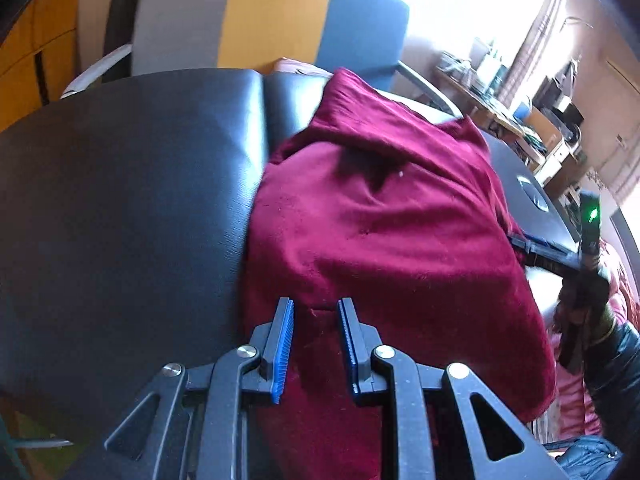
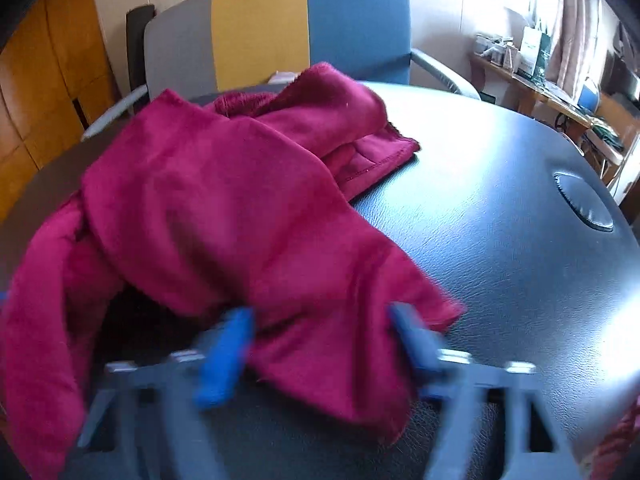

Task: Fold clothes
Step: 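Spread the sweatshirt flat on the table with both grippers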

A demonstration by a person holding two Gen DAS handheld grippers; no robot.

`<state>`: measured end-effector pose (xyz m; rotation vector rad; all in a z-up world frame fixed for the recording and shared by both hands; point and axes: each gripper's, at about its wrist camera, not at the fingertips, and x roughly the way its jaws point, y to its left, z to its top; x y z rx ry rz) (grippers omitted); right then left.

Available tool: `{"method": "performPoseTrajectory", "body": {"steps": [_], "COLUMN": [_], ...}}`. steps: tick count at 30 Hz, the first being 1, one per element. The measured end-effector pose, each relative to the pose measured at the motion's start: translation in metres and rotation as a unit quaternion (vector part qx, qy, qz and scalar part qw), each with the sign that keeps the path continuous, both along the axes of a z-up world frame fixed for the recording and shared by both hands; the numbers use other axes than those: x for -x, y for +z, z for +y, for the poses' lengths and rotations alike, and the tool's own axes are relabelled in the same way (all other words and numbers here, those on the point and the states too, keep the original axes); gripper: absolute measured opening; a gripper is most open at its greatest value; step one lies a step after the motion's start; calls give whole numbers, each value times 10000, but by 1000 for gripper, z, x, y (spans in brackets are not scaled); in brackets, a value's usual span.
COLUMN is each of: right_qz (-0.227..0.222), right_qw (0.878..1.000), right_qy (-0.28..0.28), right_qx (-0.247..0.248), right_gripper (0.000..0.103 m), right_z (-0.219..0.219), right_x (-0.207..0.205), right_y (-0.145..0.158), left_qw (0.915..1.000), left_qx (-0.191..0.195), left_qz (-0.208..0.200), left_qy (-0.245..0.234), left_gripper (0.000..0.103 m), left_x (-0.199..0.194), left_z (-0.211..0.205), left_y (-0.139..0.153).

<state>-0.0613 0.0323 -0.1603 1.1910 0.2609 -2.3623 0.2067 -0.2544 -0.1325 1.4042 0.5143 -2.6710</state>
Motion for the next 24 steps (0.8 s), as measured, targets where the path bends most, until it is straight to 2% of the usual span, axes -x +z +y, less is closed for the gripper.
{"method": "performPoseTrajectory", "body": {"steps": [1, 4, 7, 9, 12, 15, 17, 19, 21, 23, 24], "right_qz": [-61, -130, 49, 217, 549, 722, 769, 677, 602, 283, 171], "right_qw": [9999, 9991, 9991, 9981, 9934, 9848, 9748, 9579, 9360, 9133, 9078], "right_qy": [-65, -275, -335, -380, -257, 263, 799, 1492, 2219, 2839, 2968], "right_qx": [52, 296, 240, 444, 976, 1558, 1933, 2357, 2667, 2906, 2960], "right_gripper": [18, 18, 17, 17, 16, 16, 16, 16, 16, 24, 41], "right_z": [3, 14, 7, 0, -30, -82, -127, -179, -228, -272, -286], "right_x": [3, 9, 10, 15, 25, 25, 16, -4, -28, -48, -54], "right_y": [2, 16, 36, 60, 108, 152, 180, 203, 226, 238, 240], "left_qw": [10000, 9996, 9995, 9995, 9995, 9995, 9997, 9998, 9999, 9999, 9998], "left_qx": [-44, -56, 4, 32, -60, -127, -106, -92, -130, -116, -111], "left_qz": [-32, -181, -126, -59, -11, 31, 47, 58, 69, 41, 26], "left_qy": [-62, -217, -289, -311, -302, -274, -234, -174, -84, 79, 156], "left_gripper": [22, 22, 22, 22, 22, 22, 22, 22, 22, 22, 22], "left_x": [-1, -4, -12, -17, -22, -25, -26, -29, -33, -37, -40], "left_z": [1, 7, 11, 13, 11, 8, 7, 3, -1, -8, -12], "left_y": [-3, -15, -20, -20, -20, -19, -17, -15, -13, -13, -13]}}
